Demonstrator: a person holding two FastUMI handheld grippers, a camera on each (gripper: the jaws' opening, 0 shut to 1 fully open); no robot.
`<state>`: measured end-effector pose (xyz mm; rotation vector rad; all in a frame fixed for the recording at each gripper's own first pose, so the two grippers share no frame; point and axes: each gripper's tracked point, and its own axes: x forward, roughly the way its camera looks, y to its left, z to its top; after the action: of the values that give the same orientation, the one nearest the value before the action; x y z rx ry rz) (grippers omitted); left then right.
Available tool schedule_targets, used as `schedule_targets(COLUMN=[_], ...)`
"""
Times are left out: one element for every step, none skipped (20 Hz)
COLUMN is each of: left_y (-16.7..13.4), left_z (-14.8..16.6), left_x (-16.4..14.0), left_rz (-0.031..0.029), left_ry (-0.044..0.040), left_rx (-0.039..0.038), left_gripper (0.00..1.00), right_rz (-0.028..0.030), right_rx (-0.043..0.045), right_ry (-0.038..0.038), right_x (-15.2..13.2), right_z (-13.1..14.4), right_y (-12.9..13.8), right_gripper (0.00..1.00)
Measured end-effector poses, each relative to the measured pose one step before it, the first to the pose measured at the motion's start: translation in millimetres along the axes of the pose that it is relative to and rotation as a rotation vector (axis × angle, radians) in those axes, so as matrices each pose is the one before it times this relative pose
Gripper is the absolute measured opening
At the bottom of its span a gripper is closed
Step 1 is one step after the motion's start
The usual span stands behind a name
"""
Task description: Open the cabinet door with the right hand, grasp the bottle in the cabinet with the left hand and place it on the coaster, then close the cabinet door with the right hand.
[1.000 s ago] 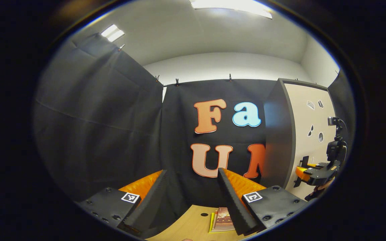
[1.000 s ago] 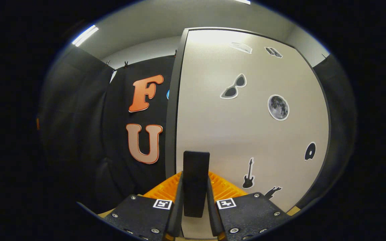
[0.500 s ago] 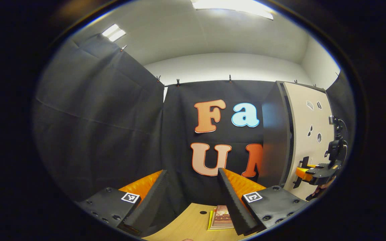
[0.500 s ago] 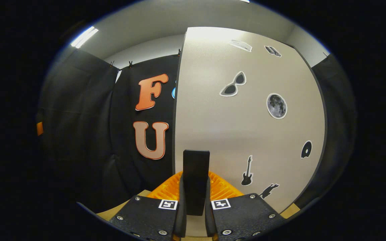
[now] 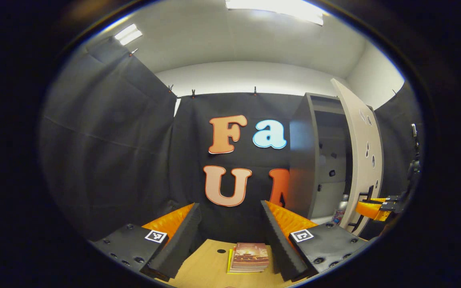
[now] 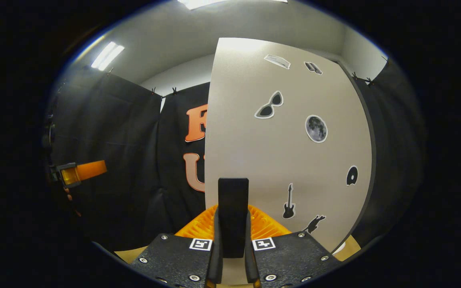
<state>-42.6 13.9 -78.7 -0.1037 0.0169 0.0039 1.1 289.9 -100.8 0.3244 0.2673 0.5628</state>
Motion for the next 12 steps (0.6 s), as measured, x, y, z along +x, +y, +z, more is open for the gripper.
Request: schedule_targets(left_y=[-12.10,-11.17,-10.45,-11.94,-10.17,-7.67,-7.83,-9.47,-8.47,-7.70,-8.57,-9.72], left_z=[-1.68,-2.22,-4.98,-6.99,-7.99,-7.69,-5.31,-4.30,-1.63,-3.12,-3.45,-4.86], left_x=[0.32,1.91,3.25,3.60,3.58,4.15,4.42,3.98,3.98,4.64,4.23,4.11], left_rz=[-0.01856,-0.01511,-0.01717,-0.02442,-0.01948,-0.01311,-0.01483,-0.01985,-0.01509,-0.01525,-0.01513,-0.01844], left_ry=[0.00146,0.00137,0.00254,0.00718,0.00821,0.00378,0.00204,-0.00184,-0.00477,-0.00003,0.00389,0.00201], left_rx=[0.00413,0.00887,0.00712,0.00793,0.00632,0.00112,-0.00278,-0.00528,-0.00576,-0.00785,-0.01070,-0.00913], left_gripper=[0.93,0.93,0.93,0.93,0.96,0.96,0.96,0.93,0.93,0.93,0.93,0.93], right_rz=[0.00990,0.01258,0.01291,0.01341,0.01001,0.00700,0.00426,0.00320,0.00129,-0.00111,-0.00202,-0.00503], right_rx=[0.00561,-0.00002,0.00267,-0.00208,0.00397,0.00512,0.00709,0.00265,0.00087,0.00110,-0.00660,-0.01151], right_ry=[-0.01007,-0.00727,-0.01169,-0.02314,-0.01416,-0.01255,-0.00476,-0.00716,-0.00732,-0.00821,-0.01293,-0.01418], right_x=[-7.58,-8.47,-11.56,-16.82,-13.29,-0.35,-2.49,-0.74,-1.59,-4.24,-6.68,-3.79], right_z=[2.32,2.06,1.47,3.87,3.29,0.32,0.46,-0.03,0.35,1.31,0.86,1.13], right_y=[-2.15,-0.96,-2.03,-5.09,-3.96,0.38,-1.95,-1.46,-1.95,-2.49,-2.11,-3.33], right_gripper=[0.22,0.22,0.22,0.22,0.22,0.22,0.22,0.22,0.22,0.22,0.22,0.22])
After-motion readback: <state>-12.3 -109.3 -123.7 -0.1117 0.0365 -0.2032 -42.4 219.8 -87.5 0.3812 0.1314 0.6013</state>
